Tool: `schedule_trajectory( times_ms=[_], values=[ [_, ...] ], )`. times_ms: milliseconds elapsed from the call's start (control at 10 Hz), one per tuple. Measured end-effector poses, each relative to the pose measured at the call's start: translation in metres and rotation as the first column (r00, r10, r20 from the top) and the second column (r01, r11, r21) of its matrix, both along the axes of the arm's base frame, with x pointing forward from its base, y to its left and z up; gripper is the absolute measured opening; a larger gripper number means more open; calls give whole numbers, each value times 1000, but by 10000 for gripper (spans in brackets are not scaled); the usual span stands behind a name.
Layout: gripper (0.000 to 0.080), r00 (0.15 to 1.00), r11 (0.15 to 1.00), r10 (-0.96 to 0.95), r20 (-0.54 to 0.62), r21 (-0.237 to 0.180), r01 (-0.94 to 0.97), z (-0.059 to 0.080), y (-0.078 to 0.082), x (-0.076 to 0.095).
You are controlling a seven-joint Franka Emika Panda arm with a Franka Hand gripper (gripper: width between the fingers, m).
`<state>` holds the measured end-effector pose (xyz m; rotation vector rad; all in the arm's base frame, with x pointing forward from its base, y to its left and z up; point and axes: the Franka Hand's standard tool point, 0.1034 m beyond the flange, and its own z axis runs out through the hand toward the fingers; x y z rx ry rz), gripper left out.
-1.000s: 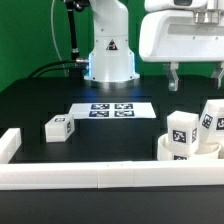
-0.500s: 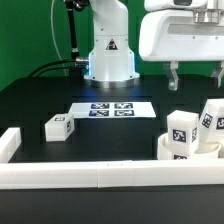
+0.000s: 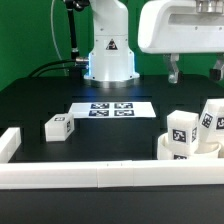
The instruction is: Assemble stool
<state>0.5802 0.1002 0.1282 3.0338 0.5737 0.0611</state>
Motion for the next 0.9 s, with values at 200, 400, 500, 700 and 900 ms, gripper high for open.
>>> schedule_trajectory(
  times_ms=[200, 400, 500, 700, 900],
  values=[
    [650, 999, 1000, -9, -43, -10, 8, 7, -4, 12],
    [650, 996, 996, 84, -42, -17, -85, -9, 7, 14],
    [650, 993, 994, 108, -42, -25, -109, -14, 9, 14],
    [650, 966, 966, 254, -53, -28, -256, -14, 6, 14],
    [650, 922, 923, 381, -65, -37, -384, -14, 2, 15]
  ],
)
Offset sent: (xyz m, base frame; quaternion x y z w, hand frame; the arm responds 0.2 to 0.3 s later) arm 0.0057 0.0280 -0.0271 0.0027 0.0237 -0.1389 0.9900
